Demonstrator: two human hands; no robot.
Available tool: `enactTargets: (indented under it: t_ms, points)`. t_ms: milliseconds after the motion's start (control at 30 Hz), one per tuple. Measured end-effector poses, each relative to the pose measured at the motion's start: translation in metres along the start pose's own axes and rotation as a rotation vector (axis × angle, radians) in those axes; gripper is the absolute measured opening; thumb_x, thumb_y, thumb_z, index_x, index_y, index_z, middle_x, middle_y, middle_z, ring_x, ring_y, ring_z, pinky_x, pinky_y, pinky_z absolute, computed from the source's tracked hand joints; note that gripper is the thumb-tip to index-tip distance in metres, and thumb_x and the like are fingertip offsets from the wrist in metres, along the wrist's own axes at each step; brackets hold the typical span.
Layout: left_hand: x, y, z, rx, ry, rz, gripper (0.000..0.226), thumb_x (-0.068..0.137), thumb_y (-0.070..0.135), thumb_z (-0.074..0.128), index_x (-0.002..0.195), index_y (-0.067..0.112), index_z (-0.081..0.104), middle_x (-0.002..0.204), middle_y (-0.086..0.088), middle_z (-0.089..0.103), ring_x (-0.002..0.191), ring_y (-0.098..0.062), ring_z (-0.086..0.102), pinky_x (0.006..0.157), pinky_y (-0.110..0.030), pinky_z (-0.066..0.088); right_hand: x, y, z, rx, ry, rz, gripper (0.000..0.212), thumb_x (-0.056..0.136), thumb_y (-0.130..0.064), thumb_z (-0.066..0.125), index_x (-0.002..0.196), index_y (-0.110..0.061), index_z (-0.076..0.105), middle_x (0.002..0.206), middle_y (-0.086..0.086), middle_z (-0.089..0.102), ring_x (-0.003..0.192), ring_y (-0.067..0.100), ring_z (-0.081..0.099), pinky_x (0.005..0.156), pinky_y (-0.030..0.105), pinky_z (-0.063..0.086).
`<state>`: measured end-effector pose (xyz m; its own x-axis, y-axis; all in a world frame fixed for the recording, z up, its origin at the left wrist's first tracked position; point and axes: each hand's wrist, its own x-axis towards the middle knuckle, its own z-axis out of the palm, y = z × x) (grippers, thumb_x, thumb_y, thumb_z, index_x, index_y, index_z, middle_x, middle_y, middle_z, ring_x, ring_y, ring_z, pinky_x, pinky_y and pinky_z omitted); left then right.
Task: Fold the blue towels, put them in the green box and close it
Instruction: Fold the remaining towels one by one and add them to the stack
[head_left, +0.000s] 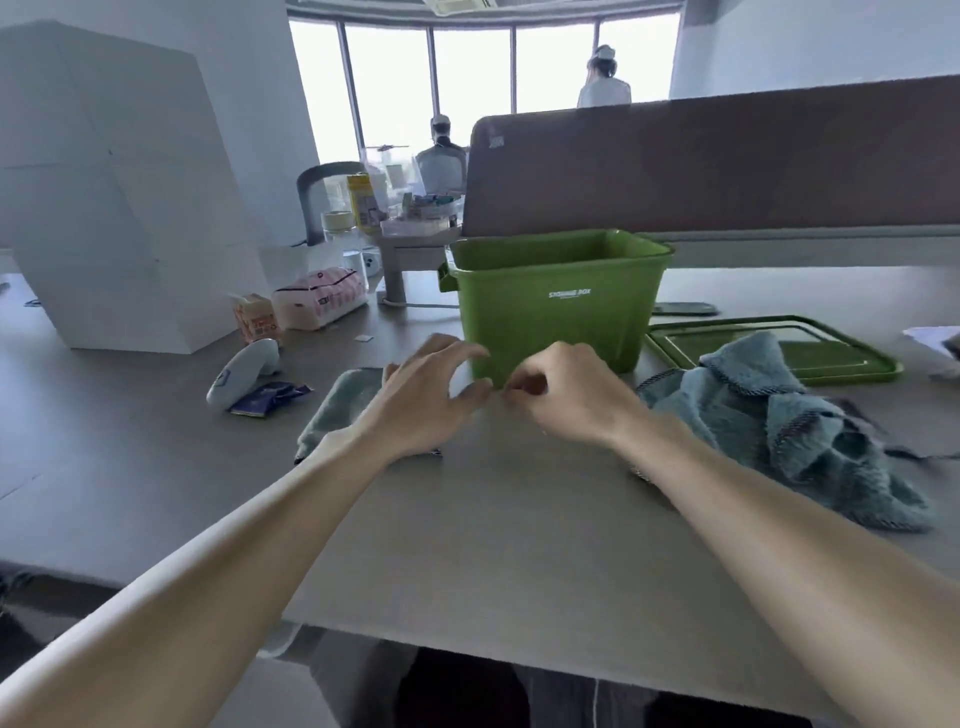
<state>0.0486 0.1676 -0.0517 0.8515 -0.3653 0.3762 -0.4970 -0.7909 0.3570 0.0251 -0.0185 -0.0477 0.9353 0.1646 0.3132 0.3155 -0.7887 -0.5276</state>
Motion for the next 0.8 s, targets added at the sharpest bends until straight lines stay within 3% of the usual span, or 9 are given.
enactTargets:
  t_ms: [67,167,367,433,467,600,700,800]
  points:
    - [0.011,0.024,0.016,-0.075,0.004,0.073,0.03,0.092,0.04,0.061,0.12,0.03,0.062,0.121,0.006,0.057,0.112,-0.016,0.055,0.098,-0.037,0.041,-0.014,0.014,-0.023,-0.056,0.053,0.012,0.018,0.082,-0.032,0.064,0.08,-0.021,0.077,0.067,-0.005,0.069,0.072,0.02,0.068,0.068,0.037,0.056]
    - [0.025,0.063,0.041,-0.157,-0.04,0.149,0.025,0.091,0.038,0.064,0.111,0.024,0.067,0.105,0.005,0.06,0.099,-0.012,0.057,0.081,-0.025,0.04,-0.034,0.041,-0.06,-0.124,0.095,0.043,0.016,0.085,-0.024,0.065,0.078,-0.018,0.078,0.07,-0.007,0.073,0.067,0.013,0.068,0.067,0.033,0.056]
    - [0.05,0.125,0.087,-0.301,-0.141,0.205,0.031,0.089,0.048,0.063,0.107,0.023,0.068,0.101,0.007,0.064,0.092,-0.008,0.061,0.078,-0.024,0.05,-0.073,0.105,-0.123,-0.23,0.275,0.213,0.015,0.085,-0.021,0.068,0.073,-0.022,0.076,0.071,-0.013,0.071,0.072,0.008,0.067,0.069,0.027,0.052]
    - [0.059,0.138,0.099,-0.307,-0.133,0.236,0.025,0.091,0.04,0.063,0.111,0.024,0.066,0.107,0.007,0.061,0.095,-0.009,0.059,0.076,-0.019,0.045,-0.084,0.122,-0.136,-0.277,0.269,0.291,0.006,0.082,-0.023,0.071,0.082,-0.025,0.077,0.079,-0.011,0.071,0.081,0.013,0.068,0.075,0.032,0.056]
    - [0.063,0.143,0.104,-0.304,-0.126,0.253,0.025,0.091,0.036,0.063,0.114,0.026,0.065,0.111,0.007,0.059,0.097,-0.01,0.056,0.078,-0.02,0.044,-0.088,0.129,-0.141,-0.293,0.233,0.32,0.012,0.08,-0.024,0.074,0.092,-0.026,0.078,0.087,-0.009,0.072,0.087,0.014,0.067,0.078,0.033,0.055]
    - [0.076,0.163,0.121,-0.278,-0.13,0.247,0.039,0.082,0.028,0.064,0.121,0.032,0.061,0.125,0.006,0.055,0.114,-0.016,0.051,0.101,-0.047,0.04,-0.094,0.144,-0.143,-0.308,0.111,0.315,0.039,0.077,-0.026,0.078,0.115,-0.024,0.072,0.099,-0.01,0.057,0.095,0.012,0.054,0.08,0.031,0.044]
    - [0.087,0.173,0.133,-0.207,-0.131,0.231,0.045,0.082,0.027,0.065,0.125,0.036,0.058,0.125,0.005,0.052,0.12,-0.017,0.048,0.089,-0.039,0.029,-0.087,0.151,-0.139,-0.337,0.136,0.26,0.044,0.074,-0.024,0.077,0.117,-0.023,0.07,0.106,-0.003,0.058,0.102,0.02,0.057,0.086,0.037,0.049]
    - [0.096,0.177,0.141,-0.169,-0.09,0.241,0.035,0.085,0.03,0.065,0.119,0.038,0.063,0.112,0.005,0.052,0.109,-0.016,0.05,0.078,-0.037,0.025,-0.078,0.16,-0.135,-0.34,0.138,0.232,0.036,0.077,-0.026,0.075,0.114,-0.028,0.072,0.108,0.0,0.065,0.103,0.022,0.06,0.088,0.039,0.05]
